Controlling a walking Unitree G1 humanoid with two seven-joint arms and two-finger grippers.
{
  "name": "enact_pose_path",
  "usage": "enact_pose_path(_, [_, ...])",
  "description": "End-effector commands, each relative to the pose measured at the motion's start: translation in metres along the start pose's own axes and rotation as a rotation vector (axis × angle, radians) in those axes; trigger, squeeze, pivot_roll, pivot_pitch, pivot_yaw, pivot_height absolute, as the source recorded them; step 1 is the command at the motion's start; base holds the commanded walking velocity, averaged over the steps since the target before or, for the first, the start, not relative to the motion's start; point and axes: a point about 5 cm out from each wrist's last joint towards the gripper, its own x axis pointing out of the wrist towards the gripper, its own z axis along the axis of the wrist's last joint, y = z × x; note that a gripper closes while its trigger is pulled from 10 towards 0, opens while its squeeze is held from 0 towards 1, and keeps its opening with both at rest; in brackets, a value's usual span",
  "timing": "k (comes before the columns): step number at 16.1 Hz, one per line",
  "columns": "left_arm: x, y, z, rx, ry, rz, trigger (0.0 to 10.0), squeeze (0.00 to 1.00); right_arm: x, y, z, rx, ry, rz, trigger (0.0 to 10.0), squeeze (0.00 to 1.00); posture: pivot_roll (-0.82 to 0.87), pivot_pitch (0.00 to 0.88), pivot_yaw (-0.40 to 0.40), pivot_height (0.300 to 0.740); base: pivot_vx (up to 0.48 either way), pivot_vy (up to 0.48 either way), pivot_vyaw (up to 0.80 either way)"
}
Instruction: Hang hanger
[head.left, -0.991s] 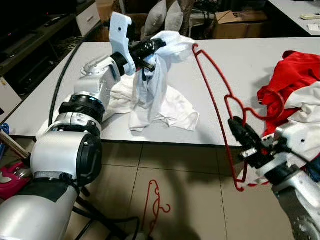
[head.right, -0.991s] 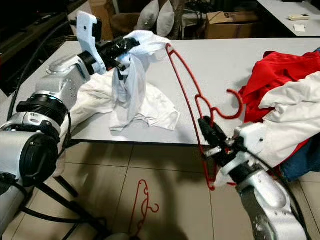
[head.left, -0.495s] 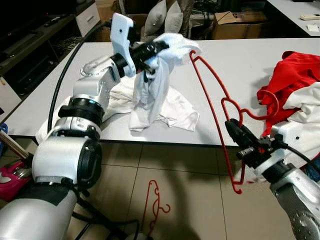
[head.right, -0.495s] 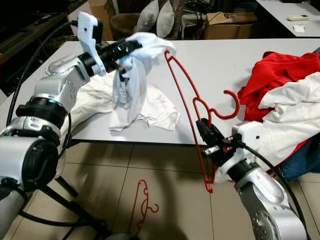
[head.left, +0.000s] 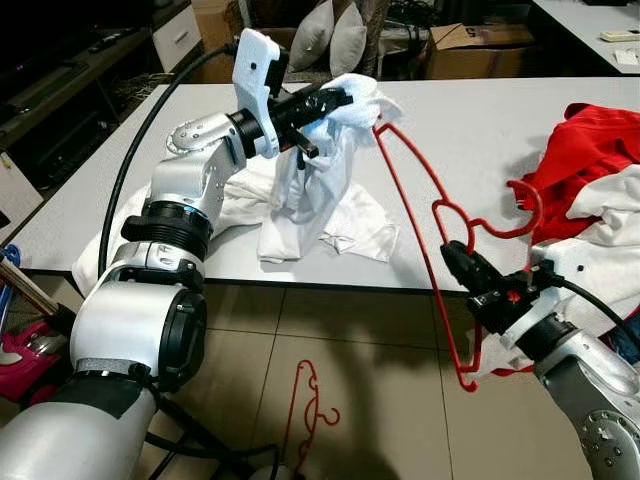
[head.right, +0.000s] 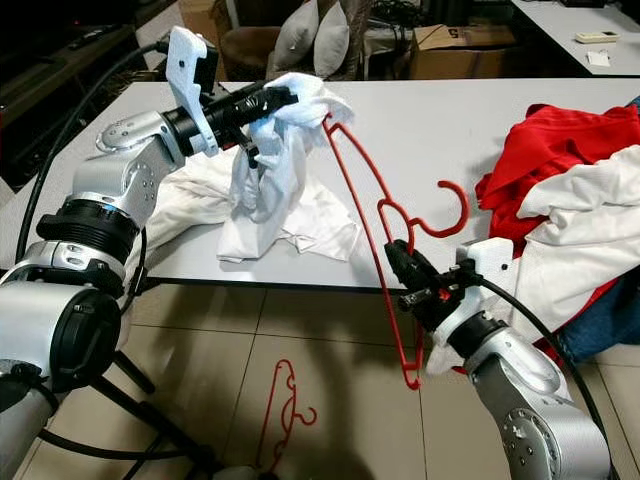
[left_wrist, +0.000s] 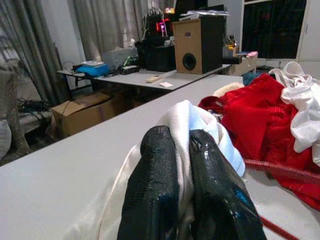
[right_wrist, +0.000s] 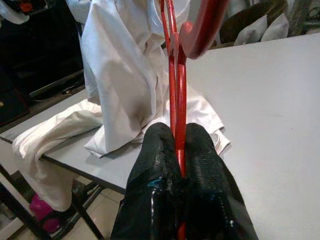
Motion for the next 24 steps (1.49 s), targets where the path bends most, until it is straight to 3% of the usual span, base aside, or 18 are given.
enact_pose_path(1, [-0.003,0.004,0.007,0.008,-0.026,0.015,0.0,0.0,0.0,0.0,0.0,0.029,0.002,-0.003,10.0,0.0,-0.06,0.019,0.075,0.74,0.0,0.0,0.0])
enact_pose_path(10, [-0.017,-0.005,-0.012,0.031,0.052,-0.058,0.0,0.0,-0.002,-0.011,0.021,0.197,-0.17,-0.067,10.0,0.0,-0.06,0.021,0.07,0.74,0.0,0.0,0.0])
enact_pose_path(11, [-0.02,-0.008,-0.02,0.042,0.08,-0.065,1.5,0.0,-0.002,-0.01,0.021,0.215,-0.177,-0.062,10.0,0.0,-0.06,0.023,0.068,0.74,0.0,0.0,0.0])
enact_pose_path(12, [-0.022,-0.009,-0.03,0.057,0.119,-0.034,6.8,0.0,-0.001,-0.009,0.021,0.223,-0.177,-0.057,10.0,0.0,-0.06,0.023,0.067,0.74,0.0,0.0,0.0])
enact_pose_path(13, [-0.024,-0.007,-0.036,0.065,0.144,0.029,10.0,0.0,0.0,-0.008,0.021,0.225,-0.176,-0.055,10.0,0.0,-0.06,0.024,0.066,0.74,0.0,0.0,0.0])
enact_pose_path(15, [-0.029,-0.005,-0.044,0.077,0.179,0.069,10.0,0.0,0.0,-0.008,0.022,0.226,-0.176,-0.053,10.0,0.0,-0.06,0.024,0.066,0.74,0.0,0.0,0.0])
enact_pose_path(16, [-0.031,-0.003,-0.043,0.076,0.171,0.1,10.0,0.71,-0.001,-0.009,0.024,0.224,-0.176,-0.051,10.0,0.0,-0.06,0.025,0.065,0.74,0.0,0.0,0.0])
enact_pose_path(17, [-0.031,-0.003,-0.04,0.065,0.157,0.095,10.0,0.94,-0.001,-0.009,0.024,0.216,-0.171,-0.048,10.0,0.0,-0.06,0.025,0.063,0.74,0.0,0.0,0.0])
enact_pose_path(18, [-0.03,-0.005,-0.036,0.049,0.135,0.087,10.0,1.0,-0.001,-0.01,0.024,0.209,-0.165,-0.048,10.0,0.0,-0.06,0.026,0.063,0.74,0.0,0.0,0.0])
enact_pose_path(21, [-0.028,-0.012,-0.036,0.062,0.137,0.029,10.0,1.0,-0.001,-0.009,0.023,0.207,-0.157,-0.049,10.0,0.0,-0.06,0.025,0.062,0.74,0.0,0.0,0.0])
enact_pose_path(22, [-0.029,-0.014,-0.037,0.076,0.148,0.018,10.0,0.39,-0.001,-0.009,0.023,0.206,-0.155,-0.047,10.0,0.0,-0.06,0.026,0.067,0.74,0.0,0.0,0.0])
enact_pose_path(23, [-0.03,-0.014,-0.037,0.076,0.149,0.021,10.0,0.0,-0.001,-0.009,0.023,0.207,-0.154,-0.046,10.0,0.0,-0.06,0.026,0.067,0.74,0.0,0.0,0.0])
enact_pose_path(24, [-0.03,-0.015,-0.034,0.068,0.133,0.032,10.0,0.0,-0.003,-0.009,0.023,0.206,-0.153,-0.046,10.0,0.0,-0.07,0.029,0.068,0.74,0.0,0.0,0.0])
